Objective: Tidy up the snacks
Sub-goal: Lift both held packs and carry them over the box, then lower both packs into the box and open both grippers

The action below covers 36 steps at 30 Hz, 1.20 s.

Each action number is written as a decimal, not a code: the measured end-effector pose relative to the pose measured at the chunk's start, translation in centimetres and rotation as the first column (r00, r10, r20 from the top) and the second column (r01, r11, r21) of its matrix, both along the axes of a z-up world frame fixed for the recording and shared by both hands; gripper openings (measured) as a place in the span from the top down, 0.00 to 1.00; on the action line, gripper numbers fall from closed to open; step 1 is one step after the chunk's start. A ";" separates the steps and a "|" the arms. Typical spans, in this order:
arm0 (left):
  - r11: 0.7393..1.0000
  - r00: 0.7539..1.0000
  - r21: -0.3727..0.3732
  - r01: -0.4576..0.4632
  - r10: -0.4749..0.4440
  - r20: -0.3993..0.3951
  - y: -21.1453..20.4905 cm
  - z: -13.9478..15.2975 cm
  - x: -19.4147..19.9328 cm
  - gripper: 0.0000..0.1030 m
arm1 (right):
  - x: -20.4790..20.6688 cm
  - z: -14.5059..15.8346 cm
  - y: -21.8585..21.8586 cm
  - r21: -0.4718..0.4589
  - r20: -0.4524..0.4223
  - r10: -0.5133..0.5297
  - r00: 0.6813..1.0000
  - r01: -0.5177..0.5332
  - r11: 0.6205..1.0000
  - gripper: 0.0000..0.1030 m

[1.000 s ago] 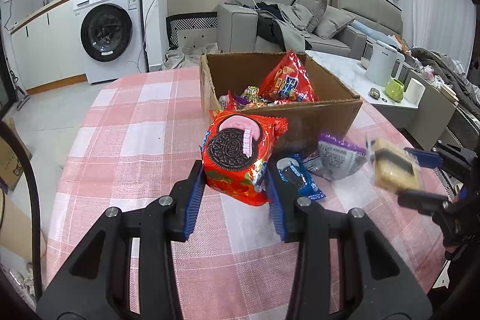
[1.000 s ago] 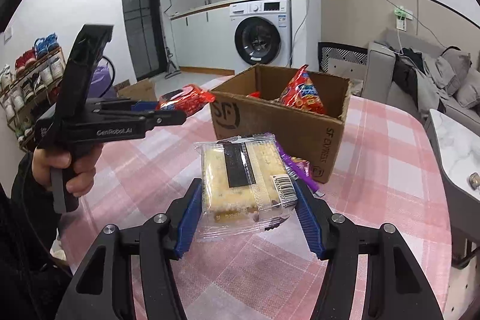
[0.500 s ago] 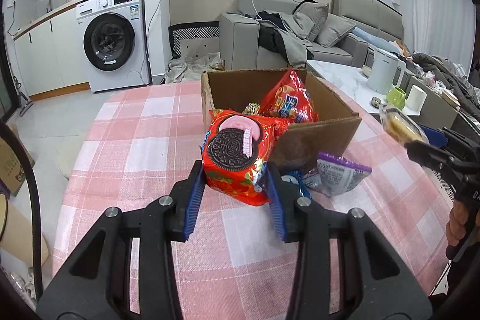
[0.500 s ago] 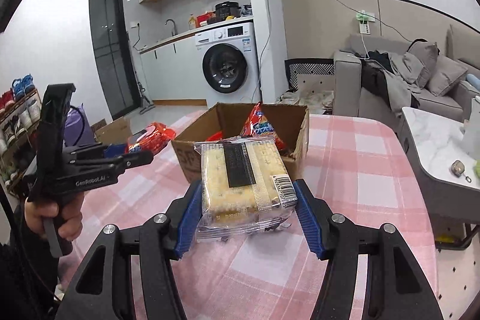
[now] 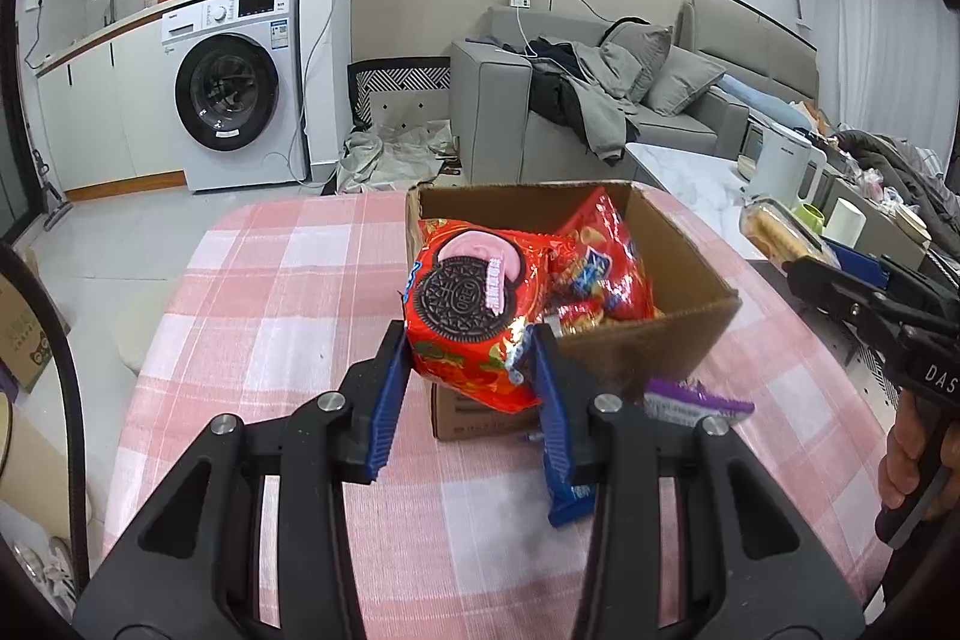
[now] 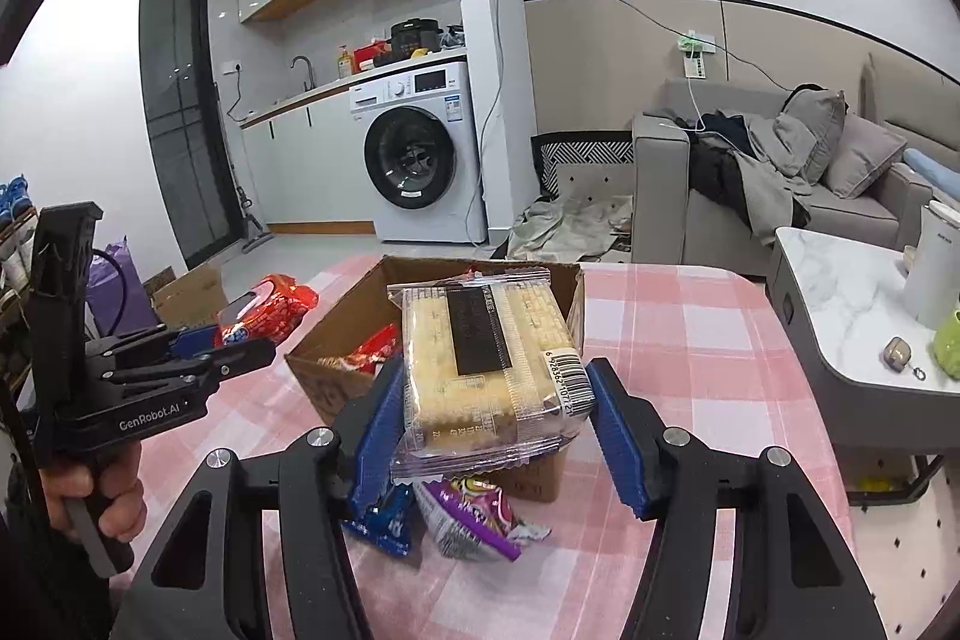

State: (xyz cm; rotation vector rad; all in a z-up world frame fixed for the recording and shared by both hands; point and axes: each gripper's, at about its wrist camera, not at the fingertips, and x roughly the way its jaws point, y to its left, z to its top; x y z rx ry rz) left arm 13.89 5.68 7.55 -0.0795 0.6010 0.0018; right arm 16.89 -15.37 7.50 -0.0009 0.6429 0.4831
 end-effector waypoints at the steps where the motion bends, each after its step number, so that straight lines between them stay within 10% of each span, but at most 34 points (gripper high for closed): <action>1: 1.000 1.000 -0.001 -0.002 0.002 0.000 0.0 0.1 0.3 0.64 | 0.5 0.1 0.2 0.002 -0.004 0.001 1.000 -0.001 1.000 0.41; 36: 0.999 0.996 0.049 0.010 -0.005 -0.086 -1.2 -4.1 11.0 0.64 | 12.8 -5.7 5.3 0.019 -0.159 -0.024 0.987 0.027 0.999 0.41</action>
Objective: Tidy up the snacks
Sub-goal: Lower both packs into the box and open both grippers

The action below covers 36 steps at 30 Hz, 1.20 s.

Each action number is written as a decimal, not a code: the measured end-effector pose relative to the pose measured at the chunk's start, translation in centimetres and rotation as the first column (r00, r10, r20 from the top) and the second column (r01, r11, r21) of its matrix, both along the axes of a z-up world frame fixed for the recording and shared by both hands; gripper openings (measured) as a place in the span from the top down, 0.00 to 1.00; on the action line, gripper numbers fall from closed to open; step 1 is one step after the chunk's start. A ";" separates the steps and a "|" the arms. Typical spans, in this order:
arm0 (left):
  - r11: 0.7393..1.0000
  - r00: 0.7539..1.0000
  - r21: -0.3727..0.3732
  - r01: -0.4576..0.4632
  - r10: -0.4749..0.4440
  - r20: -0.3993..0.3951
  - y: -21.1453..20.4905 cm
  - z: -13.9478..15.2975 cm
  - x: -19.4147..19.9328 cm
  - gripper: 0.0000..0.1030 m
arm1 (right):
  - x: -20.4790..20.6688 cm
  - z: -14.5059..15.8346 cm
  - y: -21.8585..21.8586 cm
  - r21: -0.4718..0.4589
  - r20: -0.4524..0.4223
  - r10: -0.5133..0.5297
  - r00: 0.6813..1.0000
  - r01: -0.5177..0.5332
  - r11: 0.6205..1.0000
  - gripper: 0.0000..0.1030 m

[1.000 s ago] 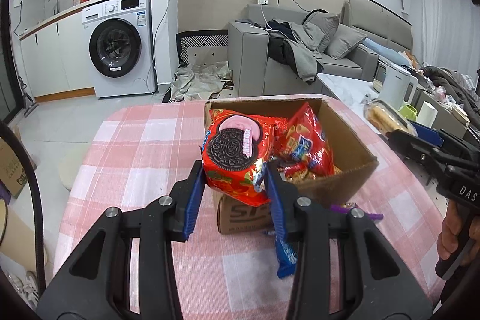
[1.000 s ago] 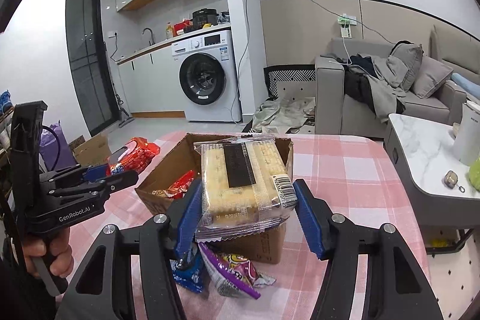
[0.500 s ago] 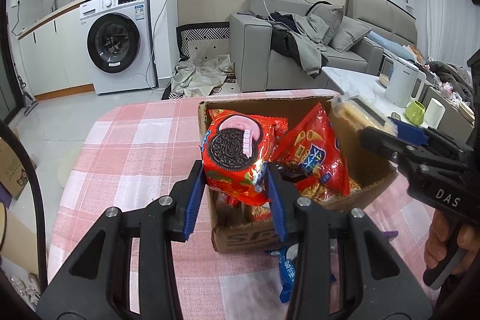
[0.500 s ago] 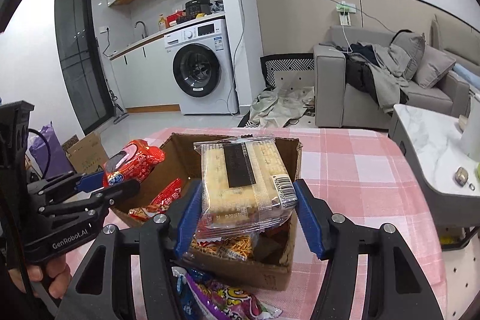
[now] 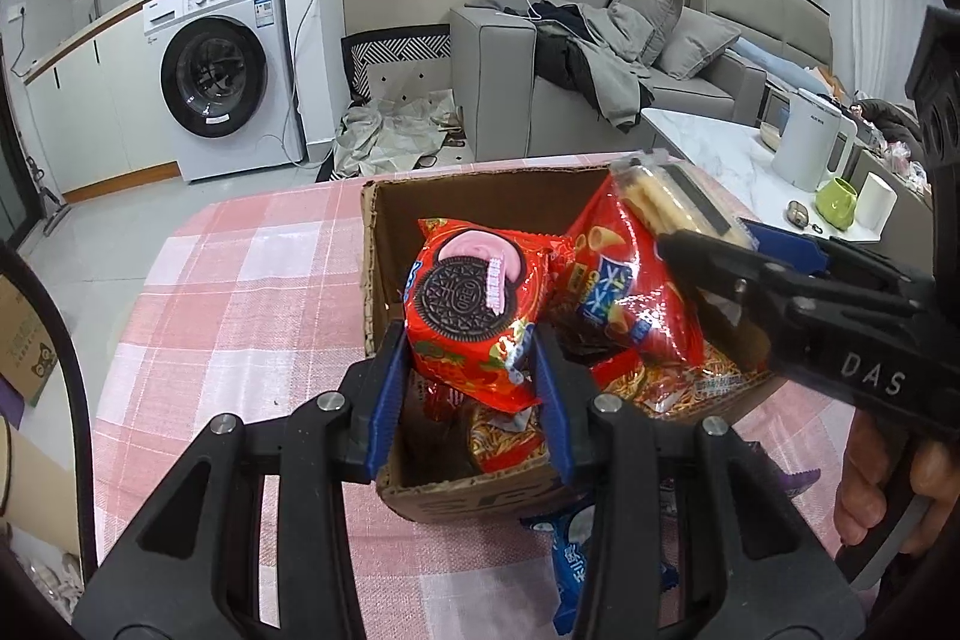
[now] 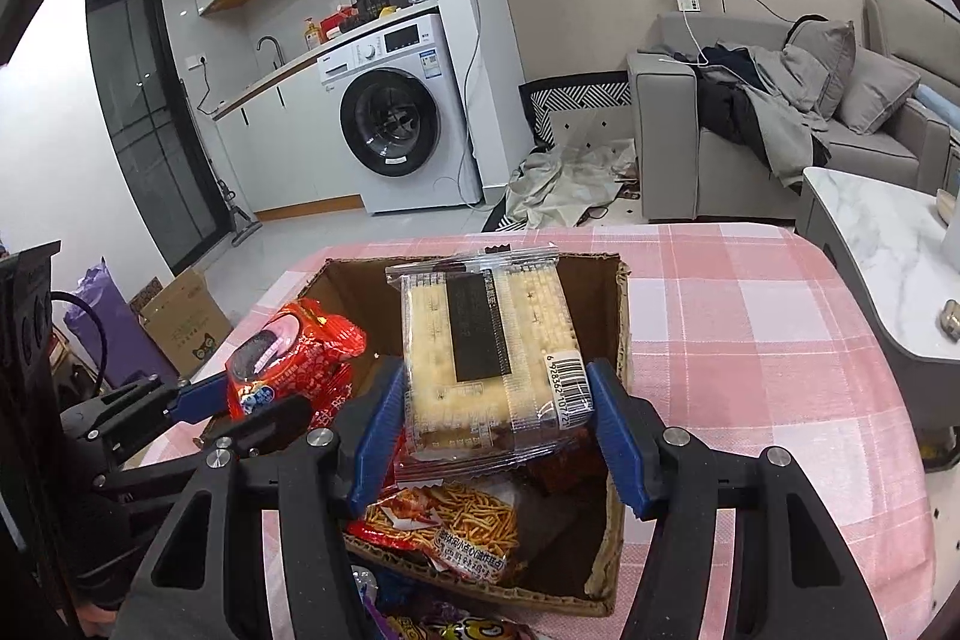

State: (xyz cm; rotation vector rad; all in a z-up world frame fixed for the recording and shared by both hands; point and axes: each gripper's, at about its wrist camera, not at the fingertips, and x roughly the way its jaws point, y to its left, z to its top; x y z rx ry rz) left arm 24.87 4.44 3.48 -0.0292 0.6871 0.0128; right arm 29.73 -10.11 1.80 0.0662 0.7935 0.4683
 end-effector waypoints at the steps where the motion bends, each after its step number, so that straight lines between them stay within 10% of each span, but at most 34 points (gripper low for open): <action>1: 1.000 1.000 0.002 0.000 0.000 0.000 -0.1 -0.1 0.2 0.64 | 0.1 -0.1 0.1 -0.006 -0.002 0.003 1.000 -0.003 1.000 0.41; 14: 1.000 1.000 -0.004 0.015 -0.015 -0.021 -0.7 -0.9 2.5 0.64 | 1.3 -0.3 1.3 -0.041 0.012 0.031 0.999 -0.030 0.999 0.41; 23: 1.000 1.000 -0.015 0.009 -0.010 -0.024 0.1 -0.4 2.3 0.60 | -0.4 0.6 -0.5 0.007 0.032 0.069 0.997 -0.070 0.998 0.21; 30: 0.999 0.999 0.015 0.029 -0.029 0.033 -0.4 1.0 -0.9 0.17 | -2.8 1.7 -2.6 0.015 0.045 0.062 0.997 -0.063 0.998 0.02; 36: 1.000 0.999 0.002 0.016 -0.016 0.035 0.2 1.5 -4.2 0.05 | -4.9 1.8 -4.2 0.011 0.031 0.031 0.999 -0.032 0.999 0.00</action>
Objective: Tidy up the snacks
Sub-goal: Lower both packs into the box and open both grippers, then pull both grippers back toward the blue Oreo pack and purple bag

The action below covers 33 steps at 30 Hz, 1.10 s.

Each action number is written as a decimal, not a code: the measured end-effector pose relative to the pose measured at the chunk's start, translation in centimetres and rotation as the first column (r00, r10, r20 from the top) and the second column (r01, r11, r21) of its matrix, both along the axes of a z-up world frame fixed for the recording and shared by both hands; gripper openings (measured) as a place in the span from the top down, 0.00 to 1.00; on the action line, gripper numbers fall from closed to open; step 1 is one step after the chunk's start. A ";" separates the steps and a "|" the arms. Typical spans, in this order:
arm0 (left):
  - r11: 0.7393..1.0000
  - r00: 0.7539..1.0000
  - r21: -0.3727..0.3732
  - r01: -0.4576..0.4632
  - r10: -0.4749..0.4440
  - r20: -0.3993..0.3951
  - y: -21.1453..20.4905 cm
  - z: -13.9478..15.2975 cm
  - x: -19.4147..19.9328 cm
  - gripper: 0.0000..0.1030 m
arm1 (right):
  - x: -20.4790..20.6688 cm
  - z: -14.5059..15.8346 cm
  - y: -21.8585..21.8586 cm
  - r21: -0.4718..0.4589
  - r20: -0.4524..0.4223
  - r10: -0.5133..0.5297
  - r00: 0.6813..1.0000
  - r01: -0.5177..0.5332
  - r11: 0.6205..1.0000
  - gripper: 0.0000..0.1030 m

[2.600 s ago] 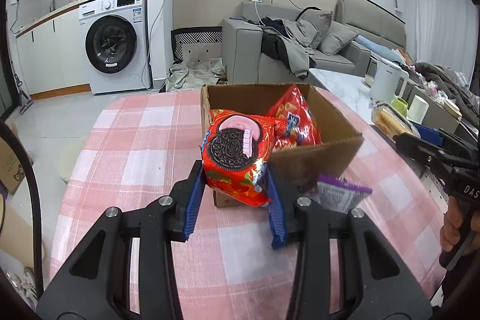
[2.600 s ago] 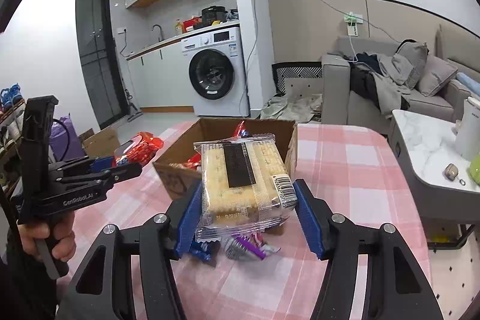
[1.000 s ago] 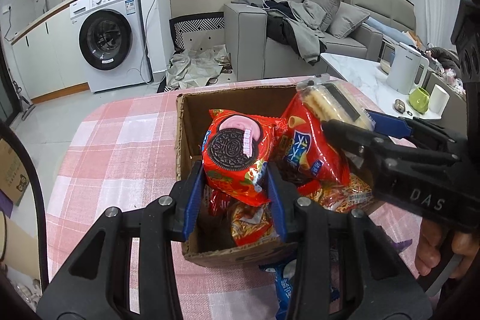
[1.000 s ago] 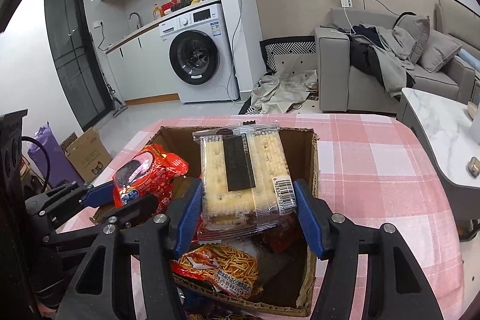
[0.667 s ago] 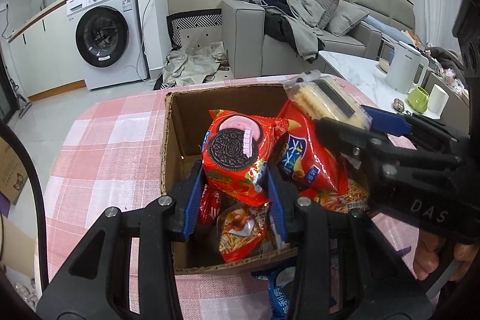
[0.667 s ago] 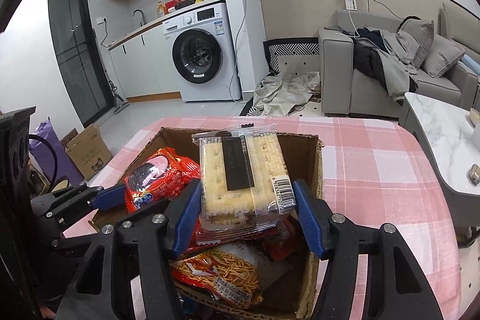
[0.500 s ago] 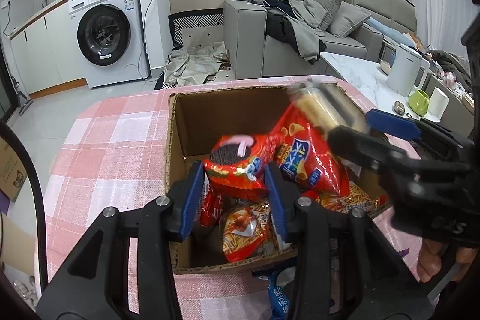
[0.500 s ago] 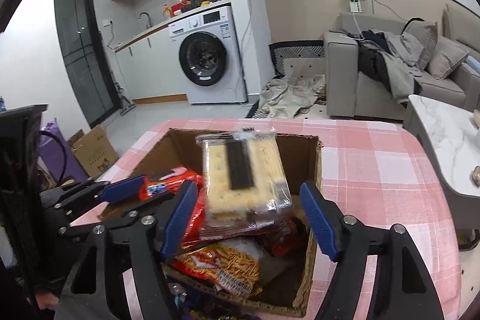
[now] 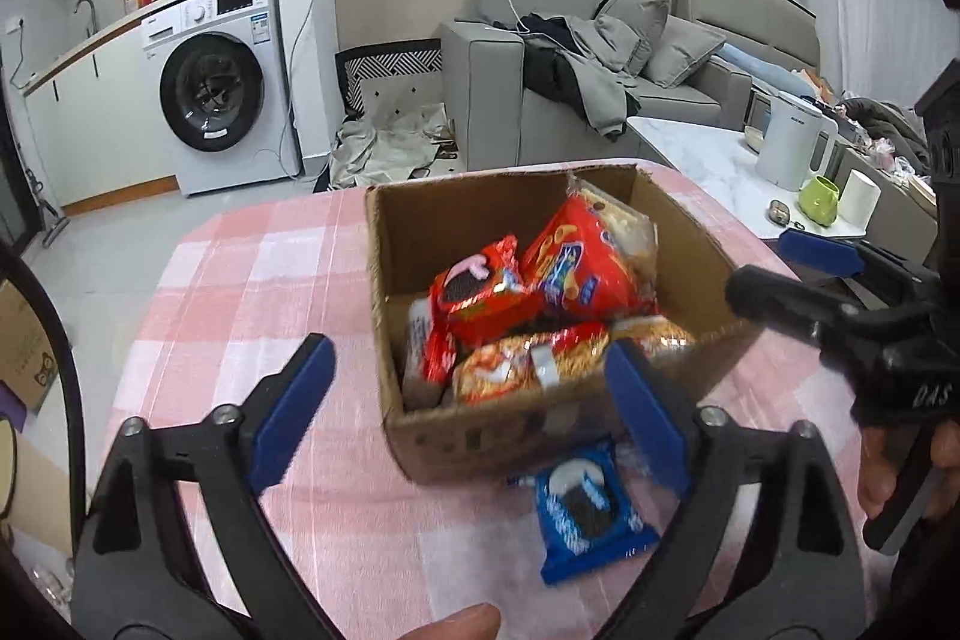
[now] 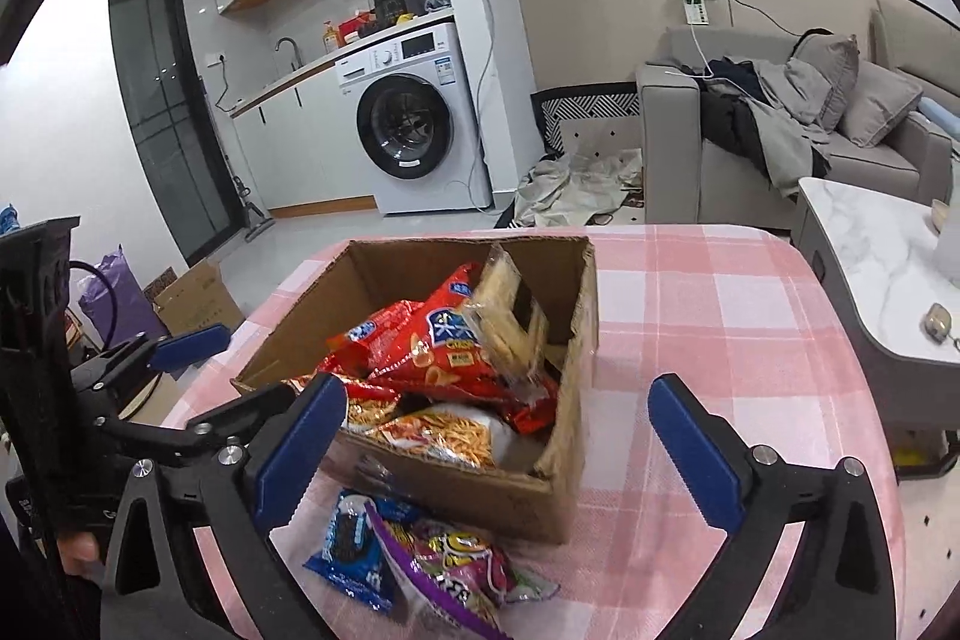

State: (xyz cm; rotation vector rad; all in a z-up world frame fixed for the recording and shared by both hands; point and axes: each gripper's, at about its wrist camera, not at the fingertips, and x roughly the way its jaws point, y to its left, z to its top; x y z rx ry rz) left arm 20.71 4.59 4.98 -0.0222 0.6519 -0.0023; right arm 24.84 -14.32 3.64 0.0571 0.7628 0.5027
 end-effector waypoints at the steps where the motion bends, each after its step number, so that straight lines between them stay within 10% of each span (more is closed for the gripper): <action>1: 1.000 1.000 0.001 -0.006 0.006 0.001 0.1 0.0 -0.7 0.01 | -0.3 0.0 -0.3 0.002 -0.005 0.000 1.000 0.000 1.000 0.00; 16: 1.000 1.000 -0.020 -0.020 0.020 -0.023 1.4 -1.7 -8.2 0.01 | -4.7 -1.9 -2.6 -0.006 -0.071 -0.034 0.997 0.034 0.999 0.00; 33: 0.998 0.997 -0.038 -0.040 0.037 -0.071 1.7 -4.6 -8.1 0.01 | -6.3 -5.7 -1.1 -0.061 -0.146 -0.015 0.989 0.006 0.998 0.00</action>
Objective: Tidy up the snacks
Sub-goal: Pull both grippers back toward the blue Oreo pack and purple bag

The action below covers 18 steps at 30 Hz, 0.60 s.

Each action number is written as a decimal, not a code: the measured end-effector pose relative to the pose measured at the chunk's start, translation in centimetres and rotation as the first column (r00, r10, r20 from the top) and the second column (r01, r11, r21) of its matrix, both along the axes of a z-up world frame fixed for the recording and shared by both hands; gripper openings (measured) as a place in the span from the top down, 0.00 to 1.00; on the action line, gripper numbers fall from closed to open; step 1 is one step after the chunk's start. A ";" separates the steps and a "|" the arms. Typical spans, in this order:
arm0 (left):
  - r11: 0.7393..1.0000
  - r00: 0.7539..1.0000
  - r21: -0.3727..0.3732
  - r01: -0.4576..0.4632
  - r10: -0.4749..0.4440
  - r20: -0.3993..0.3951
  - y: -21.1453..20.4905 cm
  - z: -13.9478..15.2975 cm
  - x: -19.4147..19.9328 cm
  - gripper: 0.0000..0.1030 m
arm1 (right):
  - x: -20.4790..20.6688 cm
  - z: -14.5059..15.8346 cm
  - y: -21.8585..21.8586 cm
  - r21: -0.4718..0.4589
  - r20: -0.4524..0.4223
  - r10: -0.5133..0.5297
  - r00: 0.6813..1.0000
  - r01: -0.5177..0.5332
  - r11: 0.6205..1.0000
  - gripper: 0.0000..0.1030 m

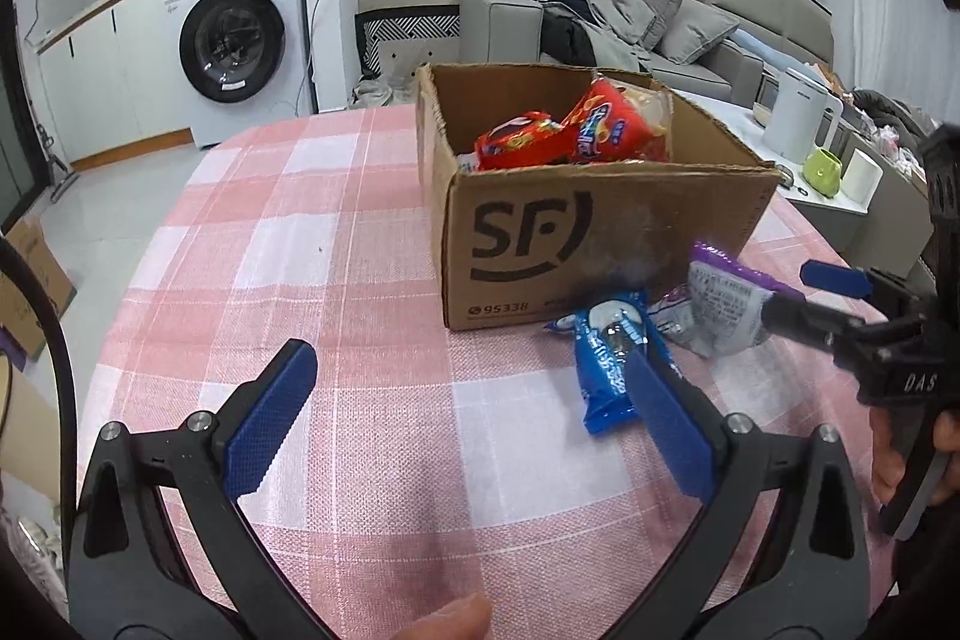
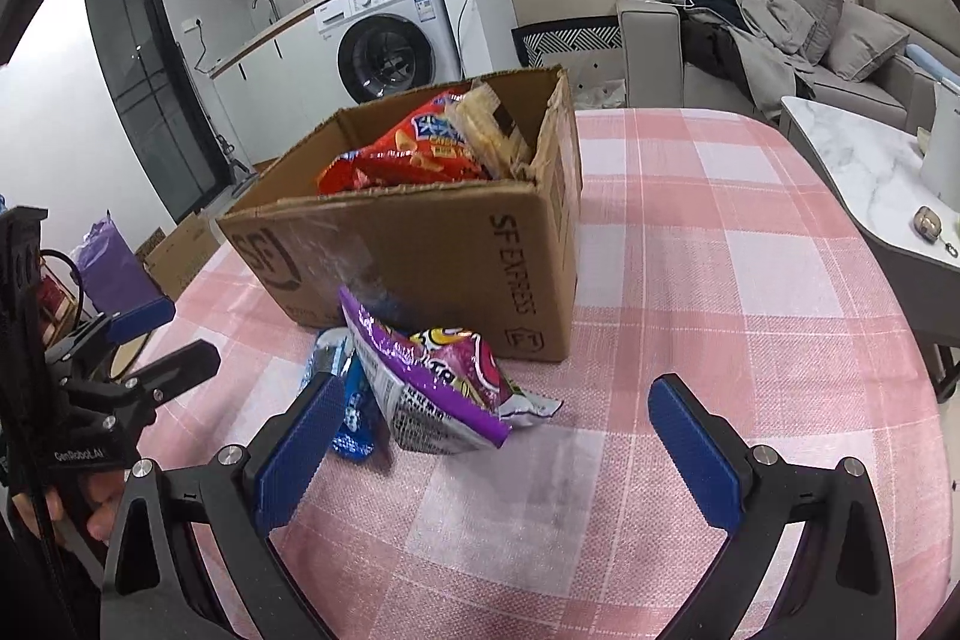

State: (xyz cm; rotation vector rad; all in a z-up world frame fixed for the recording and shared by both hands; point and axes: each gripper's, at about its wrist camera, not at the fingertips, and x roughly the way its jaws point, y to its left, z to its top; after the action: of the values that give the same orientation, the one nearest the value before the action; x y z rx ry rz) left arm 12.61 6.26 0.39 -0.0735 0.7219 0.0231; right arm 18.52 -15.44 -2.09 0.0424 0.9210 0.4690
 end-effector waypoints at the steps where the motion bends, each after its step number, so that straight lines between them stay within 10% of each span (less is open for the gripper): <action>1: 1.000 1.000 -0.004 -0.004 0.004 -0.002 0.1 -0.2 0.1 0.01 | 0.0 -0.2 0.2 -0.007 -0.002 0.003 1.000 -0.003 1.000 0.00; 18: 0.999 0.999 -0.023 -0.037 0.037 0.014 1.0 -2.4 1.2 0.01 | 0.9 -2.8 3.3 -0.055 -0.030 0.015 0.999 -0.017 0.998 0.01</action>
State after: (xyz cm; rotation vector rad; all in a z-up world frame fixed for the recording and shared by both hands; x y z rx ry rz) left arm 13.85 7.21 -1.99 -0.1086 0.7066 0.0495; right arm 19.46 -12.14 -4.91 -0.0081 0.9636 0.4585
